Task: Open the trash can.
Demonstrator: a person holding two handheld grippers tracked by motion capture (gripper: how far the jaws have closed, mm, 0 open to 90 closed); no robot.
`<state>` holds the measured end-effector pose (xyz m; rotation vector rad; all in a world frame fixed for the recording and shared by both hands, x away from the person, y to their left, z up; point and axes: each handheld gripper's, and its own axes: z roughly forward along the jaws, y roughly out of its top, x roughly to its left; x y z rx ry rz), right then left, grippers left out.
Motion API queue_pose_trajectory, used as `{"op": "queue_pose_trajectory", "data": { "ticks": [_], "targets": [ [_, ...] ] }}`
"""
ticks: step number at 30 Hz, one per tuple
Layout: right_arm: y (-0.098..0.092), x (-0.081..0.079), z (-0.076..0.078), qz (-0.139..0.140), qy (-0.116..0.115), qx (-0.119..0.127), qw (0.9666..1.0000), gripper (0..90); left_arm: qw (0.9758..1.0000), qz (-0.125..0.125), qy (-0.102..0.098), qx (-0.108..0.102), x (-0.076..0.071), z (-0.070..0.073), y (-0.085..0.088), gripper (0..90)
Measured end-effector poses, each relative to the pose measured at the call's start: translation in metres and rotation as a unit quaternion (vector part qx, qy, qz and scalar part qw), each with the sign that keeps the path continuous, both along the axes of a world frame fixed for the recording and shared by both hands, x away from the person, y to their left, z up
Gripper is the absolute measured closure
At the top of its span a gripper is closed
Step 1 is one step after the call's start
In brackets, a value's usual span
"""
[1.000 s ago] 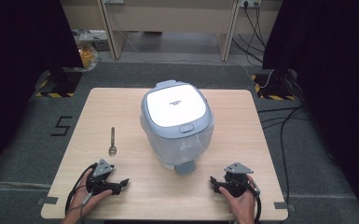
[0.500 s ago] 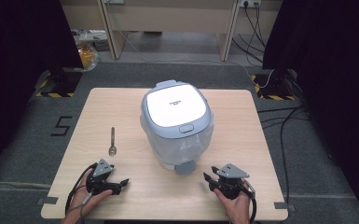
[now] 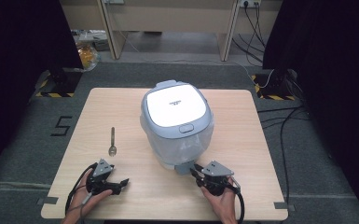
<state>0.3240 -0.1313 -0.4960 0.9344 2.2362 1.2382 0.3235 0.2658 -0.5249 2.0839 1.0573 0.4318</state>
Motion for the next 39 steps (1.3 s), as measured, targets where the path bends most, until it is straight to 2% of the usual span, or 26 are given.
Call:
{"op": "queue_pose_trajectory", "data": {
  "ticks": [4, 7, 14, 18, 24, 31, 39],
  "targets": [
    [0.007, 0.004, -0.003, 0.005, -0.005, -0.001, 1.0, 74.0, 1.0, 0.0, 0.0, 0.001, 0.0, 0.0, 0.0, 14.4],
    [0.013, 0.008, -0.008, 0.007, -0.005, -0.012, 0.9999, 74.8, 1.0, 0.0, 0.0, 0.0, 0.0, 0.0, 0.0, 14.4],
    [0.015, 0.008, -0.011, 0.006, -0.008, -0.018, 0.9998, 75.3, 1.0, 0.0, 0.0, 0.001, 0.0, 0.0, 0.0, 14.4],
    [0.019, 0.005, -0.012, 0.005, -0.026, -0.046, 0.9986, 75.9, 1.0, 0.0, 0.0, 0.001, 0.0, 0.0, 0.0, 14.3],
    [0.021, 0.005, -0.013, 0.005, -0.024, -0.053, 0.9983, 76.0, 1.0, 0.0, 0.0, 0.001, 0.0, 0.0, 0.0, 14.3],
    [0.026, 0.005, -0.019, 0.006, -0.019, -0.087, 0.996, 75.9, 1.0, 0.0, 0.001, 0.002, 0.0, 0.0, 0.0, 14.3],
    [0.026, 0.007, -0.02, 0.006, -0.021, -0.083, 0.9963, 75.8, 1.0, 0.001, 0.001, 0.002, 0.001, 0.0, 0.0, 13.9]
  ]
}}
